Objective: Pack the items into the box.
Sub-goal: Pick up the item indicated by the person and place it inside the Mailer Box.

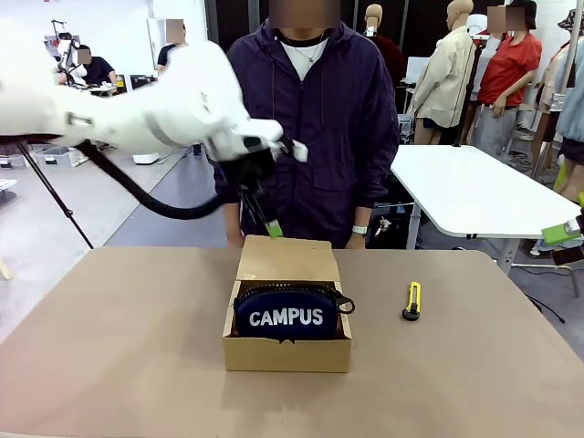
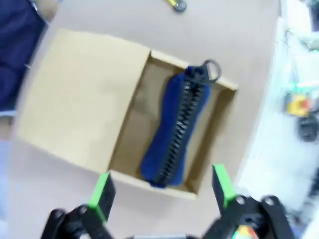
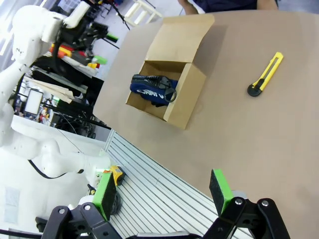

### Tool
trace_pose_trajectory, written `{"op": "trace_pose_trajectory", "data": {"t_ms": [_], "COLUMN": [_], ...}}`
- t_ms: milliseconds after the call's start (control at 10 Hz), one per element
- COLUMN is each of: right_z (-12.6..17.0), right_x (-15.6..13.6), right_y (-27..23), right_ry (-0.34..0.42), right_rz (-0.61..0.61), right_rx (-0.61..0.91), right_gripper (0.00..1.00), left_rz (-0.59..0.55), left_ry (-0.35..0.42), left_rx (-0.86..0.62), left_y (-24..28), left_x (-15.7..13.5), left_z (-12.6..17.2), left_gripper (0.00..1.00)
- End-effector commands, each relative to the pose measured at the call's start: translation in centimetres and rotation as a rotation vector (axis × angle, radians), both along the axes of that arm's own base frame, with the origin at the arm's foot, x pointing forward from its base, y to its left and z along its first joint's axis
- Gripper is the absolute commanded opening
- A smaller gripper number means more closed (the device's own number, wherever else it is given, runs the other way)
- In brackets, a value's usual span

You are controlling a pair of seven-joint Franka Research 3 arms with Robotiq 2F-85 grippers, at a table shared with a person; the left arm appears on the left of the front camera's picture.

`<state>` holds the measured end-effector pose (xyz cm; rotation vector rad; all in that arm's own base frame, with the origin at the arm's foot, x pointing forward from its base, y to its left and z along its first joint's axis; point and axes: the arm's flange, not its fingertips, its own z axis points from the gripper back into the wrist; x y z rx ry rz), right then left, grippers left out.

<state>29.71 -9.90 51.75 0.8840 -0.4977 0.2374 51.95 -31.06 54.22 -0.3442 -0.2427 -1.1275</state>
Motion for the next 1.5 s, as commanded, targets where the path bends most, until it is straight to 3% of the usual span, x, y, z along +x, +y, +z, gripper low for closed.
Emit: {"op": "trace_pose_trajectory", "data": {"t_ms": [0, 100, 200, 300, 500, 700, 800, 900, 1000, 1400], "right_z": [0.1, 0.1, 0.1, 0.1, 0.1, 0.1, 0.1, 0.1, 0.1, 0.1], "right_x": [0.0, 0.0, 0.0, 0.0, 0.0, 0.0, 0.0, 0.0, 0.0, 0.0], "right_y": [-0.1, -0.1, -0.1, -0.1, -0.1, -0.1, -0.1, -0.1, -0.1, -0.1], "right_ry": [0.001, 0.001, 0.001, 0.001, 0.001, 0.001, 0.001, 0.001, 0.001, 0.001], "right_rz": [0.012, 0.012, 0.012, 0.012, 0.012, 0.012, 0.012, 0.012, 0.012, 0.012], "right_rx": [-0.004, -0.004, -0.004, -0.004, -0.004, -0.004, -0.004, -0.004, -0.004, -0.004], "right_gripper": [1.00, 1.00, 1.00, 1.00, 1.00, 1.00, 1.00, 1.00, 1.00, 1.00], "left_rz": [0.231, 0.517, 0.544, 0.666, 0.813, 0.977, 0.993, 1.033, 0.963, 0.963], "left_ry": [0.137, 0.233, 0.339, 0.428, 0.468, 0.454, 0.445, 0.448, 0.537, 0.537], "left_rx": [-0.219, -0.388, -0.553, -0.712, -0.916, -1.117, -1.199, -1.244, -1.035, -1.035], "left_y": [8.6, 12.5, 17.1, 22.5, 29.8, 35.0, 36.1, 36.3, 37.7, 37.7], "left_x": [-2.6, -2.4, -3.0, -3.9, -7.4, -12.4, -14.4, -15.2, -11.7, -11.7], "left_z": [2.6, 4.3, 5.3, 5.5, 3.3, -1.6, -3.9, -5.5, -2.8, -2.8], "left_gripper": [1.00, 1.00, 1.00, 1.00, 1.00, 1.00, 1.00, 1.00, 1.00, 1.00]}}
